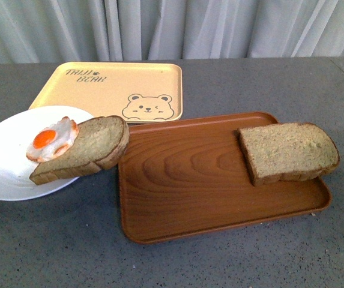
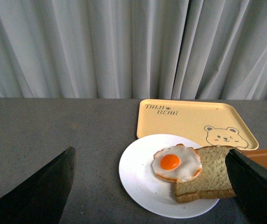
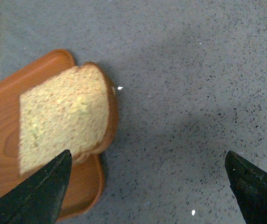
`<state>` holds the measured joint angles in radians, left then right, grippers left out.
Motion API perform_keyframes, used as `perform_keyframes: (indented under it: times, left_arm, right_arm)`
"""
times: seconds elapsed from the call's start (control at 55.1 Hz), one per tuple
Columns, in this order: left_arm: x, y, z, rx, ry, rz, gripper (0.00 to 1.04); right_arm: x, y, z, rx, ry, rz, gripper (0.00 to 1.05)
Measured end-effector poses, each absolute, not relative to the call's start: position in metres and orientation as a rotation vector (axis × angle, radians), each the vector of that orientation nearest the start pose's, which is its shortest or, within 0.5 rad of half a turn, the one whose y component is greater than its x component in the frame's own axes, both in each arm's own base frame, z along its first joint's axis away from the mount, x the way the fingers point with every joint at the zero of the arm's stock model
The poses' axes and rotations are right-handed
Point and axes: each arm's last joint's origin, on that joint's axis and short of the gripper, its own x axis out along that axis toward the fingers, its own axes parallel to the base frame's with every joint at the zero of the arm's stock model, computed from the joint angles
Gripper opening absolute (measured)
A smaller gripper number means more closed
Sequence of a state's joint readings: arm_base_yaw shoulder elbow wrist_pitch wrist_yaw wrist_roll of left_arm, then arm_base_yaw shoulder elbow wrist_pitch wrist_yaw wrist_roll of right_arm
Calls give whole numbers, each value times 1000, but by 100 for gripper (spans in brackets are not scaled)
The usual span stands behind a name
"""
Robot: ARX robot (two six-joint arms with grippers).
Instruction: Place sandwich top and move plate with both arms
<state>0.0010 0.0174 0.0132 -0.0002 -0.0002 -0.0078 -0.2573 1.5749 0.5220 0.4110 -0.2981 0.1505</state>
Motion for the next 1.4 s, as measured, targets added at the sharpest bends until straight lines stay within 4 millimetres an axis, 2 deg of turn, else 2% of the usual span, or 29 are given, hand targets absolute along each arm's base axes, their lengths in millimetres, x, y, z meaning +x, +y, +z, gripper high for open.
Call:
perform_keyframes:
  times: [0.2, 0.4, 0.708, 0.926, 1.017, 1.126, 1.253, 1.326, 1.398]
  left_arm:
    - [98, 0, 167, -8, 4, 1, 96]
    - [98, 0, 167, -8, 4, 1, 96]
    - [98, 0, 167, -8, 4, 1, 96]
    - [98, 0, 167, -8, 4, 1, 96]
    - [98, 0, 167, -8, 4, 1, 96]
    - [98, 0, 167, -8, 4, 1, 96]
    - [98, 0, 167, -8, 4, 1, 96]
    - [98, 0, 167, -8, 4, 1, 96]
    - [98, 0, 167, -8, 4, 1, 96]
  right_arm:
    - [291, -62, 106, 385, 669, 21, 96]
    - [319, -49, 90, 425, 703, 58, 96]
    - [344, -36, 70, 456, 738, 56, 95]
    - [350, -27, 67, 461, 739, 78, 66]
    - [350, -25, 69, 483, 727, 89, 46]
    - [347, -23, 72, 502, 716, 95, 31]
    - [341, -21, 87, 535, 678, 128, 13]
    - [339, -19, 103, 555, 633, 164, 5]
    - [338, -17, 119, 580, 592, 196, 3]
